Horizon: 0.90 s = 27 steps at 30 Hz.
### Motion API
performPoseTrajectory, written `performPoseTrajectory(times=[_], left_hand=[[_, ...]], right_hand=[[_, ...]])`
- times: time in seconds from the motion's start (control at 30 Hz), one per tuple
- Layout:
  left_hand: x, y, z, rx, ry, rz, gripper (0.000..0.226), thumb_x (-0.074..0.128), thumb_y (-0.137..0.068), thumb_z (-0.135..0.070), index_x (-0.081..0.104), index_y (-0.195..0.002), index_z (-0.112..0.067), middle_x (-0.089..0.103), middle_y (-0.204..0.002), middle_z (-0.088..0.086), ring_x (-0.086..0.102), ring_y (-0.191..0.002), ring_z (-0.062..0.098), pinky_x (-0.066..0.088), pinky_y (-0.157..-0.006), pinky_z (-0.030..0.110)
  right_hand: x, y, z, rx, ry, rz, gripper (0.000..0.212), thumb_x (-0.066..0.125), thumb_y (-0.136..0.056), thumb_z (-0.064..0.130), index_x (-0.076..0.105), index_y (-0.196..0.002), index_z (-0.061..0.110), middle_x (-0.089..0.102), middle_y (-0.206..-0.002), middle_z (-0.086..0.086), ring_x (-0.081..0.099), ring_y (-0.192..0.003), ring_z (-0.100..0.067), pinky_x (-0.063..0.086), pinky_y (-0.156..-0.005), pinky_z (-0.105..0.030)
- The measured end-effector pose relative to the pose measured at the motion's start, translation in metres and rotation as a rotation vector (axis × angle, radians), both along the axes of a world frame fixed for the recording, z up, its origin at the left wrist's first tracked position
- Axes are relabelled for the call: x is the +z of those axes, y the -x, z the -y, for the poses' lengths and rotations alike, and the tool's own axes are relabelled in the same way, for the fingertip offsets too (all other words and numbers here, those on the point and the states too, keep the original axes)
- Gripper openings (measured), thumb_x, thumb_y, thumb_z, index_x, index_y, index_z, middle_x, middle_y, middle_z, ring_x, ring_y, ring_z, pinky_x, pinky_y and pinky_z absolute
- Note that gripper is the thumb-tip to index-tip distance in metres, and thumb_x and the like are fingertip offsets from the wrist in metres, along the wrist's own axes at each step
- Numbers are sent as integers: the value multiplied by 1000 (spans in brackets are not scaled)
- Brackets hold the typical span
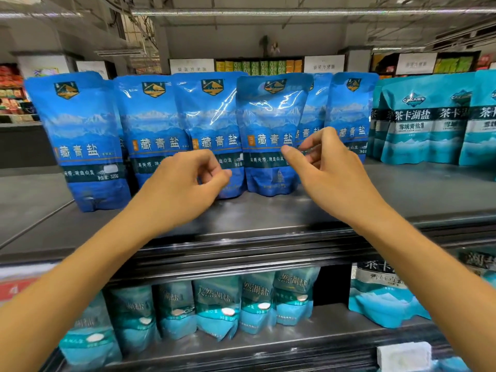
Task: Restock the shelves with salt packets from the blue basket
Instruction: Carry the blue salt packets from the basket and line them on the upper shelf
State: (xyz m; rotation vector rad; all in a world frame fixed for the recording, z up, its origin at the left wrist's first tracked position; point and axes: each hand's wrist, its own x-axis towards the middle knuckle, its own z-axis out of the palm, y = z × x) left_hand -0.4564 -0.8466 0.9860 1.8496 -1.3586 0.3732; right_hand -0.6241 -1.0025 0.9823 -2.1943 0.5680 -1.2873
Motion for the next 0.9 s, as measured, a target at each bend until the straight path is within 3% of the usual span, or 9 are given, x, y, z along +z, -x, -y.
performPoseTrajectory(times=[0.1,0.17,0.23,0.33,0.43,0.57,0.63,0.77,0.9], left_hand=[[-14,17,-22,-73,198,-175,28,64,-97,-25,57,-72,-17,57,-61,6,40,-44,5,36,-51,26],[-32,31,-39,-115,299,-200,25,62,-96,-28,57,-74,-18,54,-62,5,38,-43,6,33,-47,22],[-50,47,-57,-133,396,-204,22,60,-94,-32,58,-76,-21,55,-62,2,42,-45,5,36,-46,19],[-79,63,-82,-140,498,-229,20,54,-97,-30,58,-80,-23,57,-62,-1,49,-46,7,39,-48,15],[-115,71,-103,-138,530,-386,21,53,-97,-27,57,-77,-22,54,-58,-5,46,-41,8,38,-43,15],[-188,75,-127,-46,428,-654,21,55,-93,-33,57,-74,-22,54,-55,-7,44,-41,9,36,-39,18],[-230,75,-139,26,356,-783,20,58,-90,-35,59,-73,-24,54,-54,-6,43,-40,8,34,-38,19],[-311,80,-166,206,260,-890,30,54,-97,-6,56,-72,-22,53,-53,0,42,-43,5,35,-40,20],[-371,103,-193,278,186,-994,26,50,-95,-11,55,-73,-24,45,-55,8,39,-45,9,33,-42,24]], right_hand=[[-6,9,-31,249,-86,161,15,64,-97,21,60,-90,9,64,-74,-4,62,-69,-18,51,-71,-36],[-19,19,-53,467,-109,236,13,62,-98,10,61,-86,5,65,-69,-6,61,-62,-14,51,-66,-26],[-41,27,-75,628,-157,262,14,62,-97,13,61,-86,4,65,-69,-8,63,-61,-11,50,-63,-19],[-85,30,-100,735,-336,244,14,61,-93,22,64,-85,11,66,-71,-6,64,-60,-16,50,-59,-21],[-133,32,-115,742,-511,193,16,60,-93,24,66,-86,12,66,-71,-4,62,-57,-19,49,-55,-25],[-195,37,-132,657,-771,66,20,62,-88,17,69,-73,28,66,-64,-3,58,-52,-18,45,-50,-25],[-224,40,-138,595,-838,1,20,62,-88,13,66,-72,23,65,-61,-2,57,-52,-18,43,-49,-28],[-281,51,-145,510,-897,-92,27,52,-97,-10,63,-80,7,64,-62,-5,56,-53,-18,44,-48,-25],[-335,66,-160,443,-937,-275,26,51,-99,-7,63,-81,8,62,-63,-8,57,-54,-14,45,-51,-17]])
